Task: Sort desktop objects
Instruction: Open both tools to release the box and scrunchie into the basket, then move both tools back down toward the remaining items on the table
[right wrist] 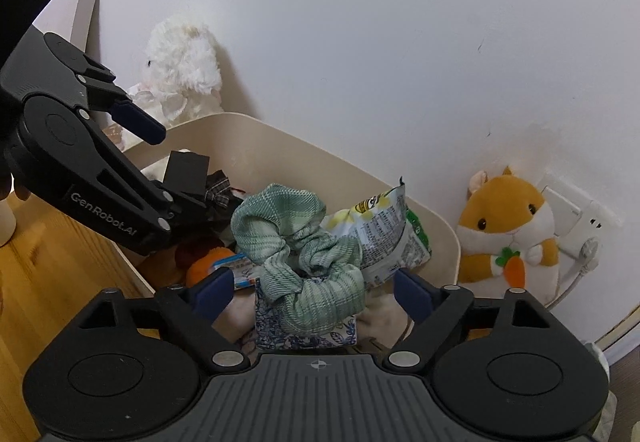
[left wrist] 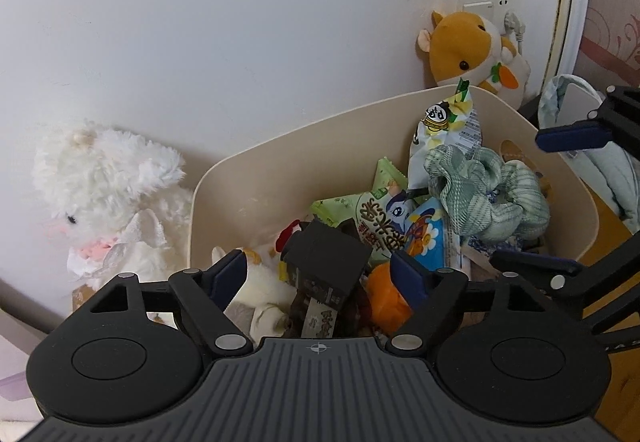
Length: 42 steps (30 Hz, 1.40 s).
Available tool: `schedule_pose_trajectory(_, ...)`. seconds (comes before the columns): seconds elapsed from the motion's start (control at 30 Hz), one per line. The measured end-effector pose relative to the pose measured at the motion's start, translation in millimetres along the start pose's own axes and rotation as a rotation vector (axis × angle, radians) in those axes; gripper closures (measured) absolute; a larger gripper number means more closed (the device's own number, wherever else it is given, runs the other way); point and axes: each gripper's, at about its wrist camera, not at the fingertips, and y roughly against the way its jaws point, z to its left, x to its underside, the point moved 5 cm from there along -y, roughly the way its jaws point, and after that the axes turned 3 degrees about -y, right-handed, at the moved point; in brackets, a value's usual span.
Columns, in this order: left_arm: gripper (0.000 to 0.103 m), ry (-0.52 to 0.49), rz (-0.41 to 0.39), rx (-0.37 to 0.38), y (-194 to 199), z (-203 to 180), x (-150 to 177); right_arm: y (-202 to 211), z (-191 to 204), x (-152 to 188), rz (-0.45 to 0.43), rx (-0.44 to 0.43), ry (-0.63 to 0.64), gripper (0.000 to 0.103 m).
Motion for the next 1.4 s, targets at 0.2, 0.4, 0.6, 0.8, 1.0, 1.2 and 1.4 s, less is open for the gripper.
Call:
schedule_pose_trajectory(0.2, 0.023, 0.042, -0.003, -0.014, 17.9, 3.9, 5.1, 15.9, -1.5, 0.6, -0.023, 0.002, -0.014, 0.013)
schedule_pose_trajectory(0.4, 0.023, 0.071, -0.015, -0.029, 45.5, 1.5, 18.6, 41.2, -2.1, 6.9, -0.065, -0.007, -0.025, 0.011)
schedule_pose_trajectory(0.6, 0.023, 0.208, 0.023, -0.034, 66.0, -4.9, 44.4, 63.3, -4.4, 25.4, -0.068, -0.010, -0.038, 0.010)
schedule_pose_trajectory(0.8, 0.023, 0.285, 0.073, -0.051, 79.8, -22.7, 77.2, 74.6, -5.3, 54.1, -0.035, -0.009, -0.064, 0.010)
schedule_pose_trajectory(1.0, 0.023, 0.412, 0.153, -0.011, 83.5, -43.4, 105.4, 79.0, -0.3, 82.9, 0.000, -0.014, -0.079, 0.010)
schedule_pose_trajectory(1.2, 0.023, 0.481, 0.234, 0.006, 79.4, -70.2, 130.1, 85.0, 14.0, 112.6, 0.039, -0.049, -0.072, 0.010)
schedule_pose_trajectory(1.4, 0.023, 0.546, 0.303, 0.044, 77.6, -95.6, 150.6, 84.6, 32.6, 142.6, 0.101, -0.096, -0.075, 0.010)
